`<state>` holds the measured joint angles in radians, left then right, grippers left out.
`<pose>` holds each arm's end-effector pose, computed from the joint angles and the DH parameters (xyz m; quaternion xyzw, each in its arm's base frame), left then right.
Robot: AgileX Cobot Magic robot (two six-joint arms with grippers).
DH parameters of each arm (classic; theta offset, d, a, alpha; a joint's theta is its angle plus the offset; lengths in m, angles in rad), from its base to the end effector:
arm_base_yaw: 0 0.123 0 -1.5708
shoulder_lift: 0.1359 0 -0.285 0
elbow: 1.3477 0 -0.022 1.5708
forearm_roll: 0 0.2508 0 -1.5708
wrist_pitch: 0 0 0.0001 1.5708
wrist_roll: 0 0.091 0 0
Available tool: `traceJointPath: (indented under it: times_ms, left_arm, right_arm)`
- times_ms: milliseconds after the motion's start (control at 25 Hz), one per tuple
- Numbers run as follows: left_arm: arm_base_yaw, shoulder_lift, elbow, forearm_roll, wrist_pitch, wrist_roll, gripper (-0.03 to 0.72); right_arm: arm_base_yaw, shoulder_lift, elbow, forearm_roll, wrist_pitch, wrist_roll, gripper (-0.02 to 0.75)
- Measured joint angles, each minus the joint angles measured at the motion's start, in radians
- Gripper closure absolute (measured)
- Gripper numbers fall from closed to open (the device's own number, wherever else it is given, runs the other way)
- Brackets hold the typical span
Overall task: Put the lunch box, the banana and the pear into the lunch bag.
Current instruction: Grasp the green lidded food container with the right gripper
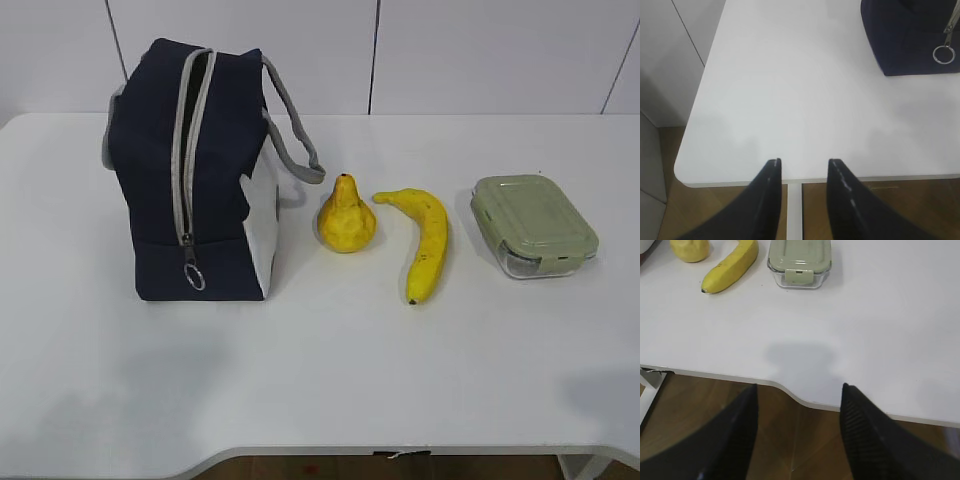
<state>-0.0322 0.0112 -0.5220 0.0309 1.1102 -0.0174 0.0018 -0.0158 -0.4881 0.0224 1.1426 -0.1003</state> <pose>-0.0077 0.0028 0.2795 0.0053 0.8630 0.0029 0.5051 -0.0095 0.0018 0.2674 -0.0455 0.8717 -0.0129 0.4878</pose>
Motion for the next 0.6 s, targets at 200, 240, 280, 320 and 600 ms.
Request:
traceJointPath:
  times_ms: [200,240,280,320,600]
  left_arm:
    - [0.000,0.000,0.000,0.000,0.000,0.000,0.452]
    - [0.000,0.000,0.000,0.000,0.000,0.000,0.452]
    - [0.000,0.000,0.000,0.000,0.000,0.000,0.452]
    - [0.000,0.000,0.000,0.000,0.000,0.000,0.452]
    - [0.000,0.000,0.000,0.000,0.000,0.000,0.452]
  right_arm:
    - [0.000,0.000,0.000,0.000,0.000,0.000,0.307]
    - [0.000,0.000,0.000,0.000,0.000,0.000,0.307]
    - [0.000,0.000,0.000,0.000,0.000,0.000,0.307]
    - [0.000,0.000,0.000,0.000,0.000,0.000,0.307]
    - [0.000,0.000,0.000,0.000,0.000,0.000,0.307]
